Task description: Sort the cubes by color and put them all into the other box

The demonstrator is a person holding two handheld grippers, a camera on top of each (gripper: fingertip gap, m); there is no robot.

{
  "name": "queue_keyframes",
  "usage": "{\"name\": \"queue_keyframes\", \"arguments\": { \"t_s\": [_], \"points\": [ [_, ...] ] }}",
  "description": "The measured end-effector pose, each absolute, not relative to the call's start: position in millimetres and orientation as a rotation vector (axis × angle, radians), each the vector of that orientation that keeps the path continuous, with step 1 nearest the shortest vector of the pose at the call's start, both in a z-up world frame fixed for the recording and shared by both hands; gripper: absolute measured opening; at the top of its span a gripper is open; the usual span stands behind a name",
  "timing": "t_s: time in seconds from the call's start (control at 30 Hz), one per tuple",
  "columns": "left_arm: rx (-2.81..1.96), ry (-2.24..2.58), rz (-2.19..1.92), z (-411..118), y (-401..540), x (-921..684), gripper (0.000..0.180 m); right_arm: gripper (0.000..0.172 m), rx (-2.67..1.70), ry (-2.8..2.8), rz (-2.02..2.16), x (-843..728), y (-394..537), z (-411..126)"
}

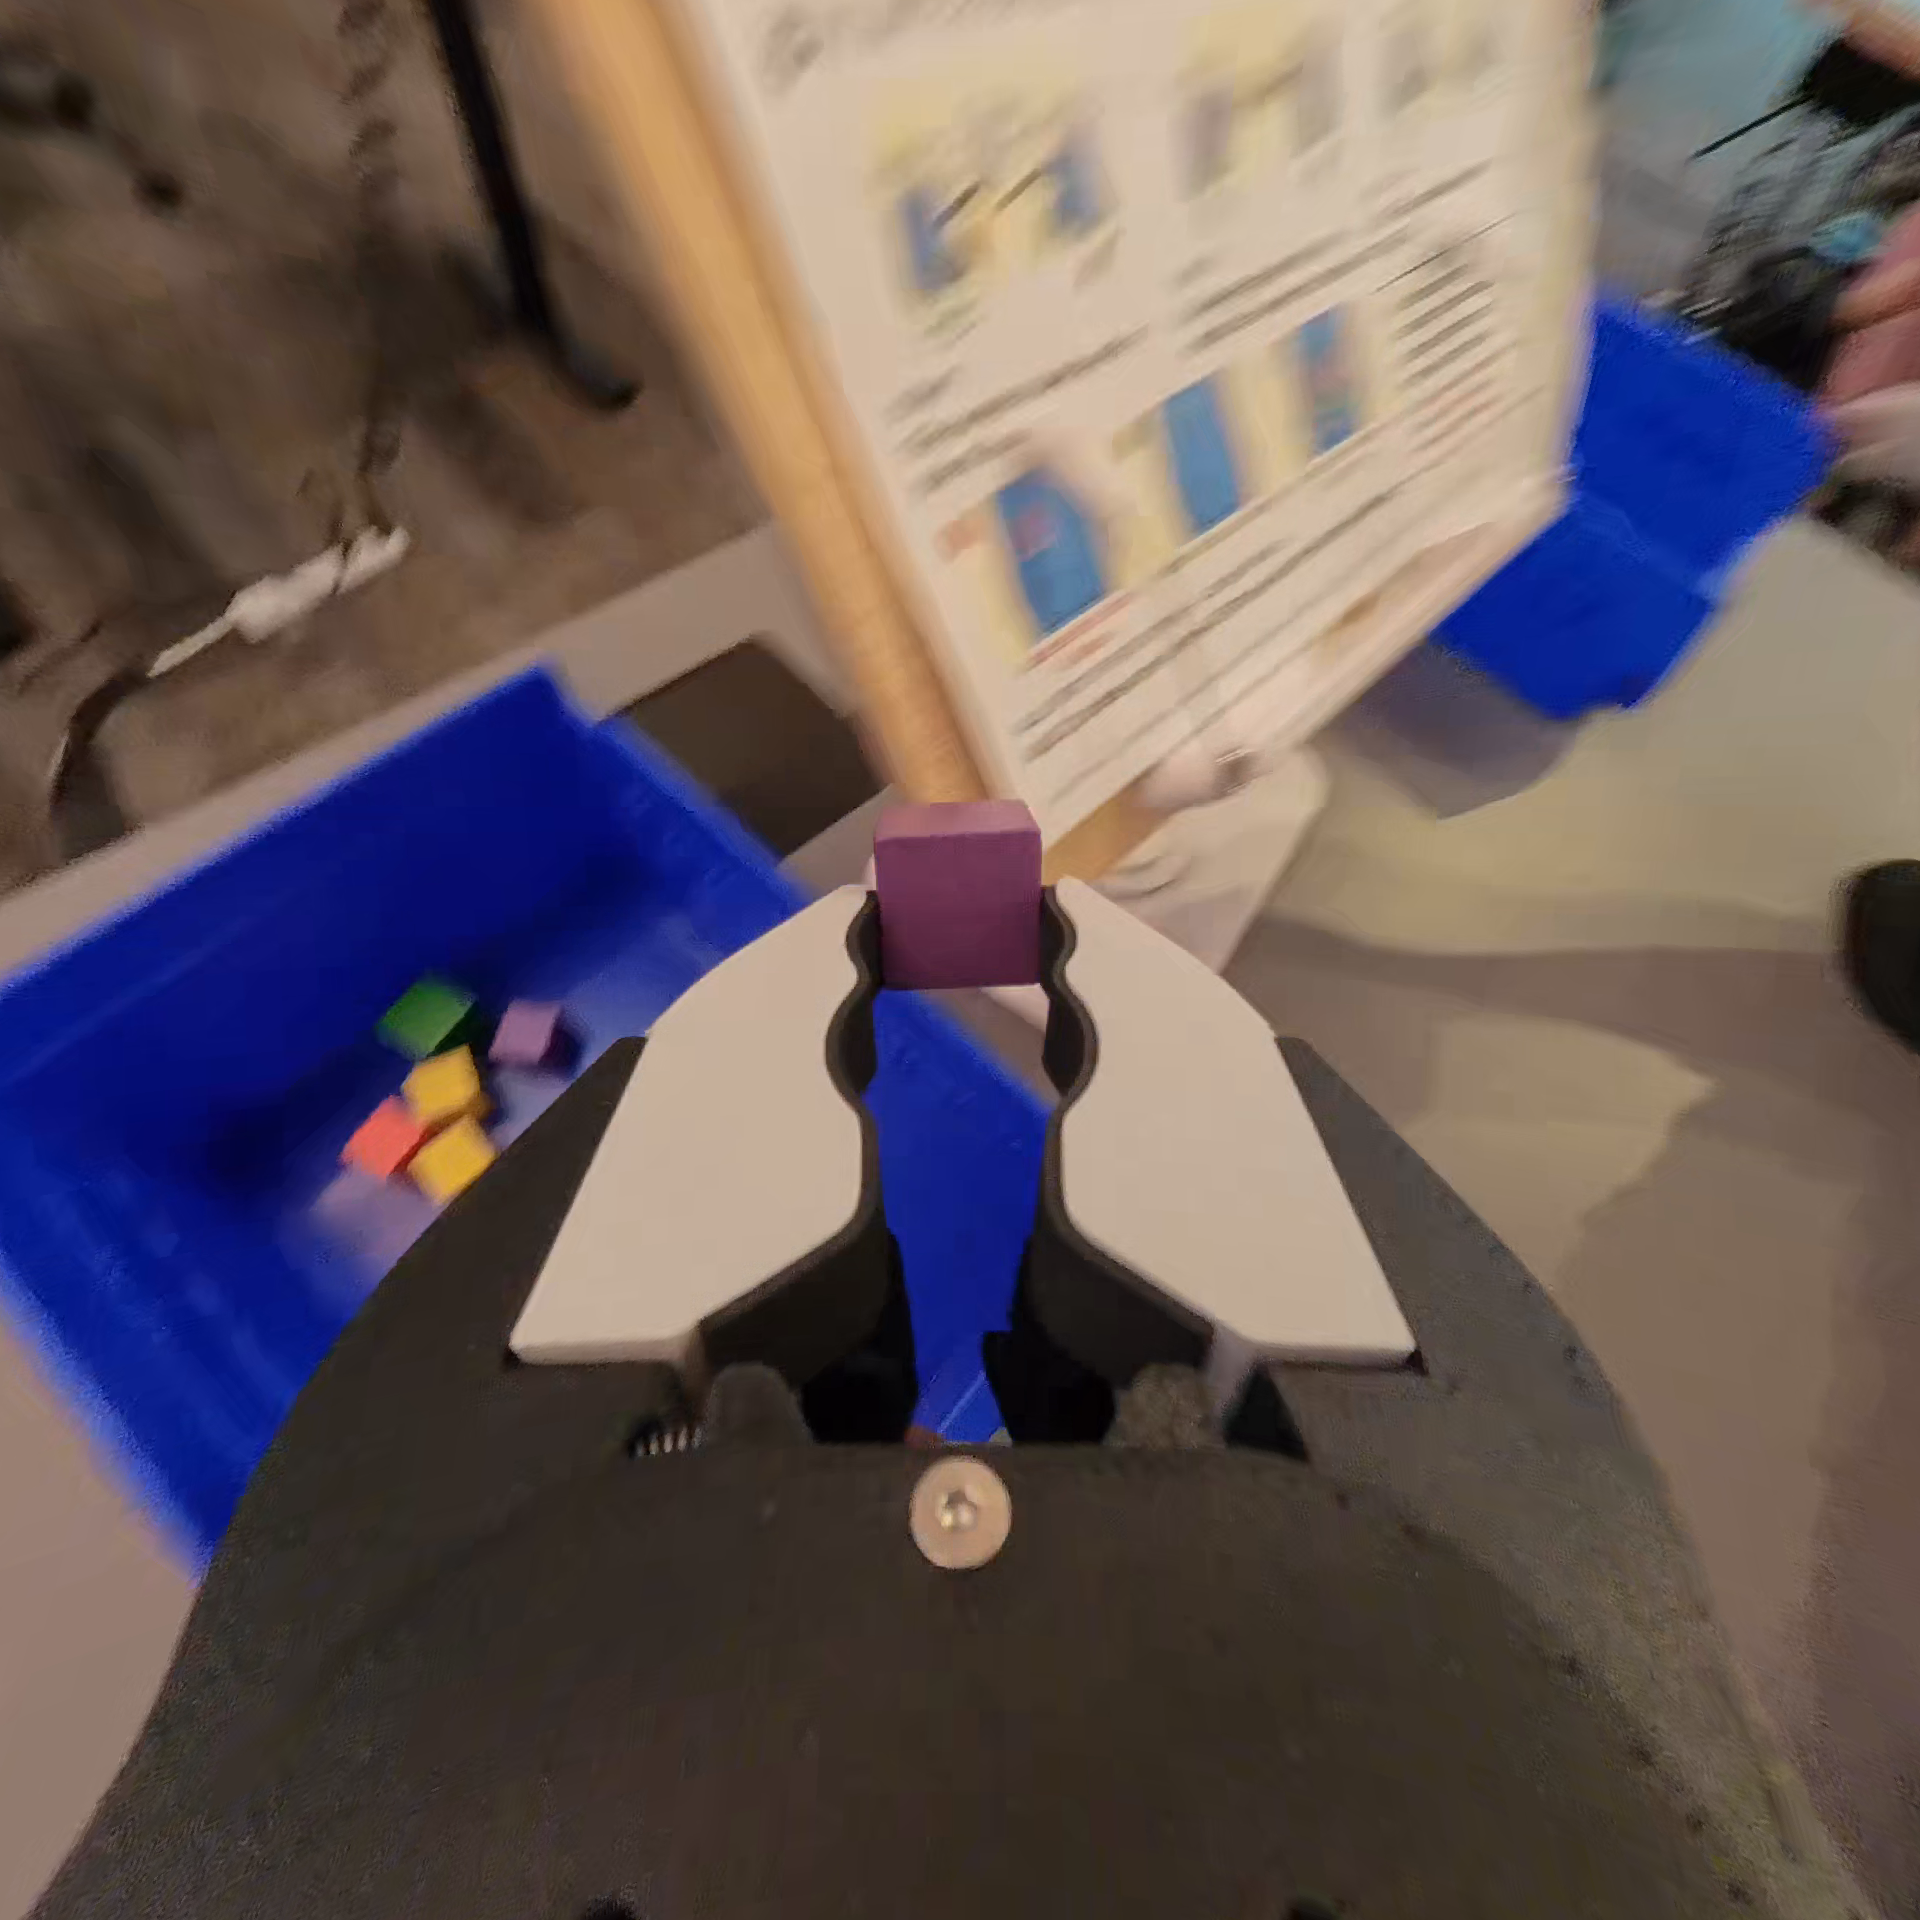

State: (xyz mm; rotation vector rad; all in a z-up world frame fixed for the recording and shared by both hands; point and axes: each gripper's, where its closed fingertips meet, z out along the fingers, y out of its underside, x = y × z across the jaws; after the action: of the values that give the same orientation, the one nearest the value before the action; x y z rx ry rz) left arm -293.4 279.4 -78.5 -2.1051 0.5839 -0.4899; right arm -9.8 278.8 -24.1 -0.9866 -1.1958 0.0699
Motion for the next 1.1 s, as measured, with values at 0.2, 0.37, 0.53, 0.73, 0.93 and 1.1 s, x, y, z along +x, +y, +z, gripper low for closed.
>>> {"name": "queue_keyframes", "arguments": {
  "t_s": [0.2,0.37,0.53,0.73,0.93,1.1],
  "points": [
    [-1.797,0.839,-0.842,-22.5,248.8,-185.8,0.029,0.046,-0.832,-1.237,0.041,-44.9,246.5,-24.4],
    [-1.674,0.973,-1.156,-27.4,236.4,-103.2,0.028,0.049,-0.738,-1.250,0.001,-60.0,230.8,-26.1],
    [-1.633,1.032,-1.377,-40.8,224.7,-59.0,0.028,0.052,-0.697,-1.246,-0.033,-65.7,227.3,-29.0],
    [-1.597,1.067,-1.520,-46.1,213.9,-39.4,0.028,0.043,-0.662,-1.258,-0.071,-68.0,226.9,-34.3],
    [-1.567,1.095,-1.601,-44.8,205.3,-35.1,0.028,0.030,-0.628,-1.252,-0.106,-65.6,224.9,-31.7],
    [-1.554,1.073,-1.632,-39.7,203.9,-33.4,0.030,0.029,-0.640,-1.236,-0.067,-63.4,222.4,-27.3]
  ]
}}
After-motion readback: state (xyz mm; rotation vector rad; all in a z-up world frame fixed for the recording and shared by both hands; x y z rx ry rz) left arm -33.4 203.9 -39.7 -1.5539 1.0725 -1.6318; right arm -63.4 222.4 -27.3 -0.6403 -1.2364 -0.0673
